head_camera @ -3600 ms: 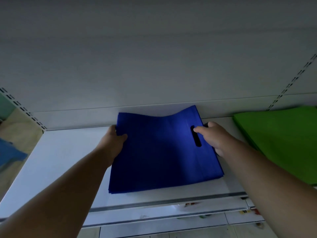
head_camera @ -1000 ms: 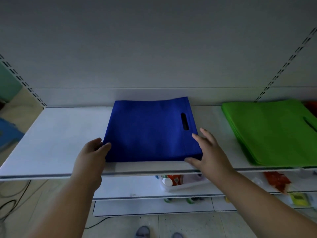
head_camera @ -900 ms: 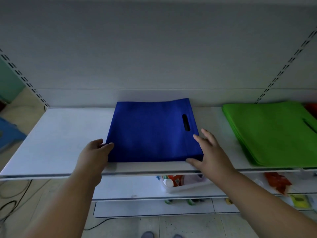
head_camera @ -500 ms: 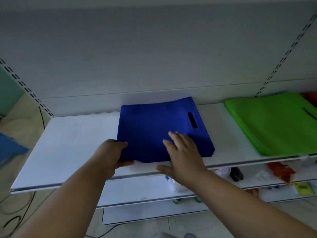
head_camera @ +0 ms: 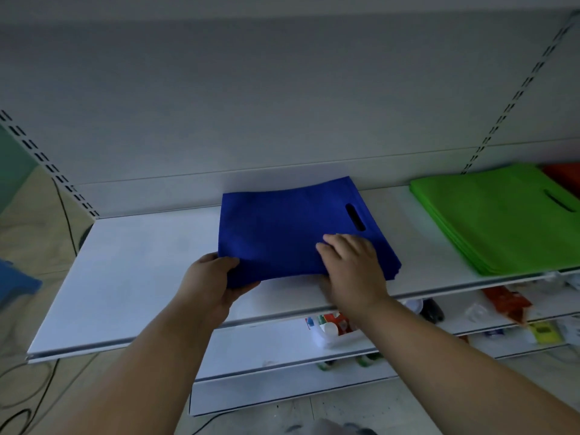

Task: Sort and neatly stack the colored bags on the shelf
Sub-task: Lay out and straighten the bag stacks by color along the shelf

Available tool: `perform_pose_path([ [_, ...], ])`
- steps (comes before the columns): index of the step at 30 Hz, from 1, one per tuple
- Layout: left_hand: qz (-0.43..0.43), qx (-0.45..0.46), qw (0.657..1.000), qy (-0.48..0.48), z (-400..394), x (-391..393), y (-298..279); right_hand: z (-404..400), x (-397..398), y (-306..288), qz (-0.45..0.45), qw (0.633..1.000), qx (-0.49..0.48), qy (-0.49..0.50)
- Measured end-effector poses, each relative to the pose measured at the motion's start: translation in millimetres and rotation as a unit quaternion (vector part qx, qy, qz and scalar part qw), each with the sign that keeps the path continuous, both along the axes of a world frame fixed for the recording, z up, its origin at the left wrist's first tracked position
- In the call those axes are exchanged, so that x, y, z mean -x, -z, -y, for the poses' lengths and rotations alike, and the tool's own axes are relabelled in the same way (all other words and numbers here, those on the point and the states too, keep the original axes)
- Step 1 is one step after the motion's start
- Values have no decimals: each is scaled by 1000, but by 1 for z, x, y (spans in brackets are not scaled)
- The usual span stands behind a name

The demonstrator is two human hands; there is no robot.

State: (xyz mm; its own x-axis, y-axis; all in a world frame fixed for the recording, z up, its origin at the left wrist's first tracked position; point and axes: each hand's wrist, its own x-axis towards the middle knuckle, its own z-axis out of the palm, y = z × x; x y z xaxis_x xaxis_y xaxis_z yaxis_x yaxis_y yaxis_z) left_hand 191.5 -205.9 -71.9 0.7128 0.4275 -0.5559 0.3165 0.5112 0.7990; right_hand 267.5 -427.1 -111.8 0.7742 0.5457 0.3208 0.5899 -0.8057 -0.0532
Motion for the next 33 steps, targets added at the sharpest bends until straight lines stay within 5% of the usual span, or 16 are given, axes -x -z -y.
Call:
perform_pose_path([
  [8, -66, -70, 995, 13, -3, 2, 15, 69, -11, -4, -24, 993, 22, 115],
  [14, -97, -116, 987, 44, -7, 1, 17, 78, -15, -8, -227, 940, -206, 147],
  [18, -128, -140, 978, 83, -14, -6, 7, 91, -30, -16, -424, 823, -340, 164],
  [23, -159, -162, 968, 105, -27, -31, 1, 92, -60, -27, -555, 579, -559, 210],
  [26, -159, -169, 967, 106, -32, -47, -2, 85, -83, -32, -558, 588, -545, 216],
  [33, -154, -185, 966, 98, -43, -94, -2, 35, -137, -26, -539, 701, -424, 196],
])
